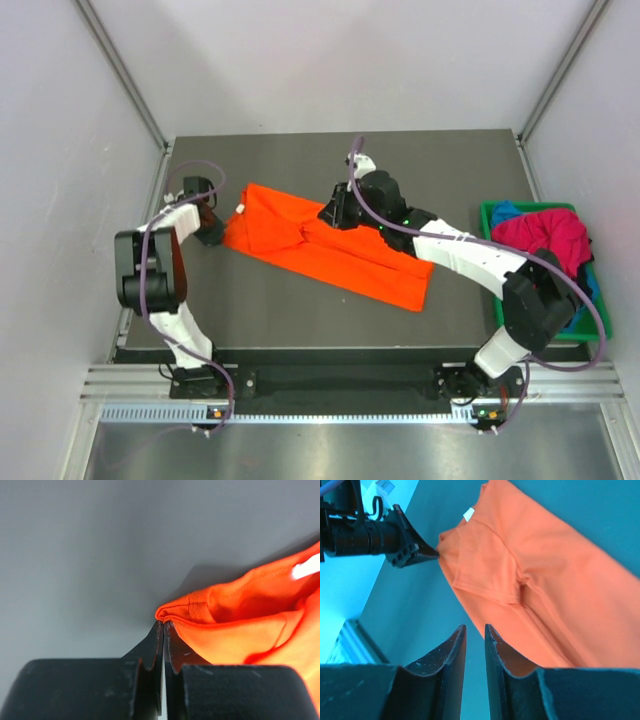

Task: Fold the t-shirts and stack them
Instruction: Fold the tshirt

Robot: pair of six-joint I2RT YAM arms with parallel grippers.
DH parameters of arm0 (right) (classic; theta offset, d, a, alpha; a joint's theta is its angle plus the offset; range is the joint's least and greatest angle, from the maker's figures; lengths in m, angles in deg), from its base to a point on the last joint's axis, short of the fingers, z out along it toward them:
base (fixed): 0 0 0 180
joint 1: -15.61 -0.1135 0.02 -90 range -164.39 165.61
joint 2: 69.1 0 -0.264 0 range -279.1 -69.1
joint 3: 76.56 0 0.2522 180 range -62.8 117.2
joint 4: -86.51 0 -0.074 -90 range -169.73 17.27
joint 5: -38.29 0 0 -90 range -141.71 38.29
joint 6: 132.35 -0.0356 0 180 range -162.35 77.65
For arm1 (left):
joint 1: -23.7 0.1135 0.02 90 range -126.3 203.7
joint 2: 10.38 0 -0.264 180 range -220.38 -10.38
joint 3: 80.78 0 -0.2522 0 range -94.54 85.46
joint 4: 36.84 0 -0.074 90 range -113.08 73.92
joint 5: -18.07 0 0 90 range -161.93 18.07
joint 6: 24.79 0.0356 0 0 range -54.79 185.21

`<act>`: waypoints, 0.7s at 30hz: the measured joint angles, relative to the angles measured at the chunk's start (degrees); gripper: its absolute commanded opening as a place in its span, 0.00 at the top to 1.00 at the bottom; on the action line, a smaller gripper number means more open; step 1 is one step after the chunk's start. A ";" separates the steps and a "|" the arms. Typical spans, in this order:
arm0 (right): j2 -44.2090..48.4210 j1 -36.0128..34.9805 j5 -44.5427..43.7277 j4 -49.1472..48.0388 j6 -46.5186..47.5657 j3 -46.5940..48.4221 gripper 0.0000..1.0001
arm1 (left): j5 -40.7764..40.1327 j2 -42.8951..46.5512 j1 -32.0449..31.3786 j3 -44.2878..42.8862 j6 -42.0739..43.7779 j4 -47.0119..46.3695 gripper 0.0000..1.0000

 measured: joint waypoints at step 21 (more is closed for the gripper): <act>3.58 7.63 -7.80 2.40 5.22 -1.05 0.76 | 24.02 -41.99 -0.42 -55.74 -2.58 -14.75 0.46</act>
